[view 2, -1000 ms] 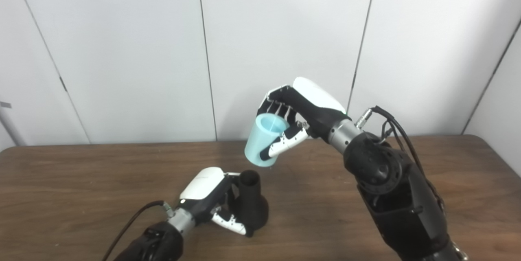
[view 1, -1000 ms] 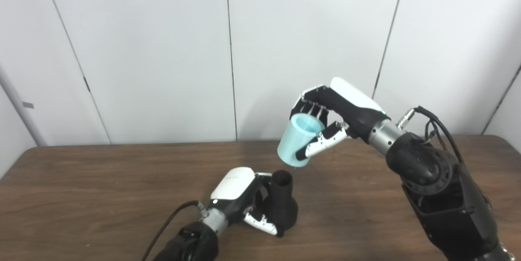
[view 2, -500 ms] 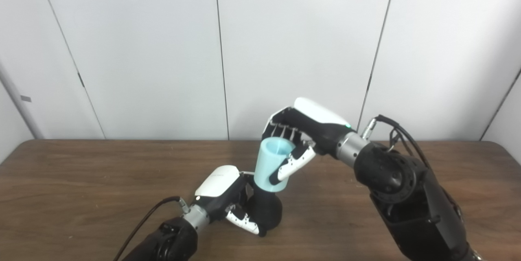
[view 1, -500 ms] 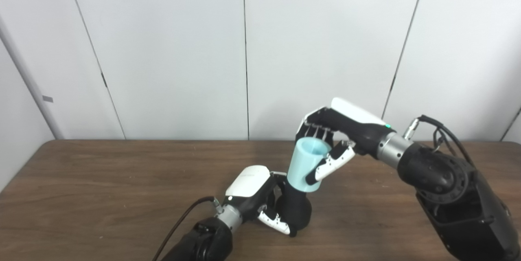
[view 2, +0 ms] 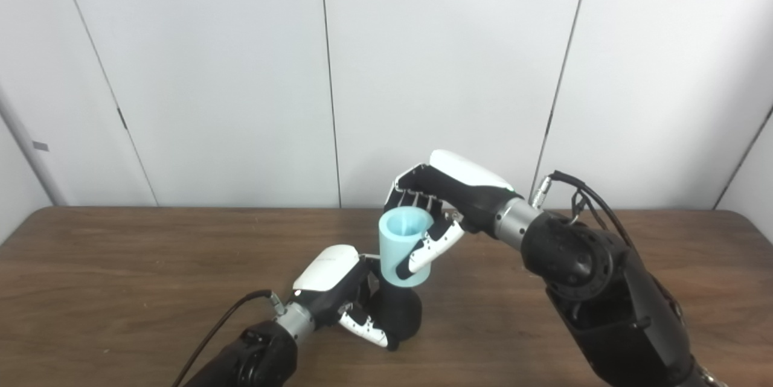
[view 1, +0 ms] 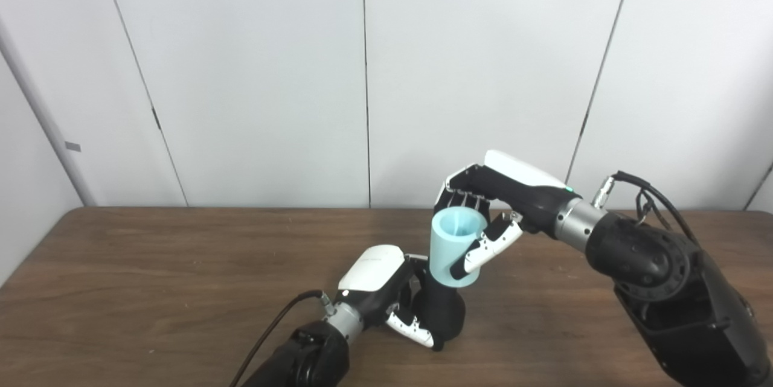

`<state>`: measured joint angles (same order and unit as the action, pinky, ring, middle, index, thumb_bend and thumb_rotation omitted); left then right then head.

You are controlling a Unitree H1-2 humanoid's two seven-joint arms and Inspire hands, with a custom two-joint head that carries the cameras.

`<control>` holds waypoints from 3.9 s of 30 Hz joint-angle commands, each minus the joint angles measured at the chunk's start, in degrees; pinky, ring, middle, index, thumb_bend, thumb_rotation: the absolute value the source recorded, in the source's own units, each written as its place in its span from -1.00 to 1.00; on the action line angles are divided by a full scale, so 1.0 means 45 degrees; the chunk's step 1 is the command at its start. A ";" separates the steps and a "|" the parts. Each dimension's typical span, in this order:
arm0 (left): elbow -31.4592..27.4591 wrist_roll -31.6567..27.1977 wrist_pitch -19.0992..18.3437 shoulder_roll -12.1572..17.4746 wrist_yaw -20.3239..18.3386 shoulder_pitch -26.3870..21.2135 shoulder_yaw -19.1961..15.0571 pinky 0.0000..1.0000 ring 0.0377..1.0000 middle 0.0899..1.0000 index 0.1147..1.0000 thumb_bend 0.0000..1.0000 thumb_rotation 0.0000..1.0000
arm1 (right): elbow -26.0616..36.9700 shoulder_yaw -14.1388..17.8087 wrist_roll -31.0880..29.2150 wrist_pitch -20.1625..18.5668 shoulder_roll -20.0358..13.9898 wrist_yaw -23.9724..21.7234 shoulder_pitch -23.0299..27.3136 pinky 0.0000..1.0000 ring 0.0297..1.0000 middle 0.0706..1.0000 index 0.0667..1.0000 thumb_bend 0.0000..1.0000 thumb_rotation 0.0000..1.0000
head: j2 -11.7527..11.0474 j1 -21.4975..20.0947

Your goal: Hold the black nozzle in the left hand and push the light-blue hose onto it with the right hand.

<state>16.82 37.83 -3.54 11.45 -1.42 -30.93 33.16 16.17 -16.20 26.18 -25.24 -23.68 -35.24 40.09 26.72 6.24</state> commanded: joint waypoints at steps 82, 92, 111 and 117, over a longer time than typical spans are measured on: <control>-0.0008 0.0956 -0.1048 0.0302 -0.1181 0.0970 0.0680 -0.39 -0.33 -0.31 -0.14 0.05 -1.00 | -0.0786 -0.0470 0.0691 0.2000 0.0550 0.1842 -0.1278 -0.32 -0.14 -0.06 -0.07 0.00 -1.00 | 0.0985 -0.0178; -0.0125 0.0980 -0.1042 0.0329 -0.1093 0.0894 0.0612 -0.35 -0.30 -0.27 -0.15 0.05 -1.00 | -0.1870 -0.1051 0.1056 0.2655 0.0394 0.2048 -0.1735 -0.32 -0.15 -0.06 -0.06 0.00 -1.00 | 0.1037 -0.0233; 0.0199 0.0894 -0.0968 0.0157 -0.0879 0.0831 0.0463 -0.31 -0.27 -0.27 -0.14 0.05 -1.00 | -0.0955 0.0150 0.0430 0.2468 0.0199 0.2559 -0.1573 -0.31 0.03 0.27 0.63 0.55 -0.51 | 0.0931 -0.0315; 0.0210 0.0953 -0.0942 0.0165 -0.0882 0.0864 0.0420 -0.27 -0.22 -0.25 -0.14 0.05 -1.00 | -0.0622 0.0752 0.0502 0.2519 0.0378 0.2881 -0.1400 0.29 0.72 0.87 0.99 0.97 0.10 | 0.0915 -0.0324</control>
<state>13.98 39.44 -6.33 11.24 -1.59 -29.68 33.02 10.70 -13.84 28.38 -14.97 -21.56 -23.64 30.51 30.76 4.75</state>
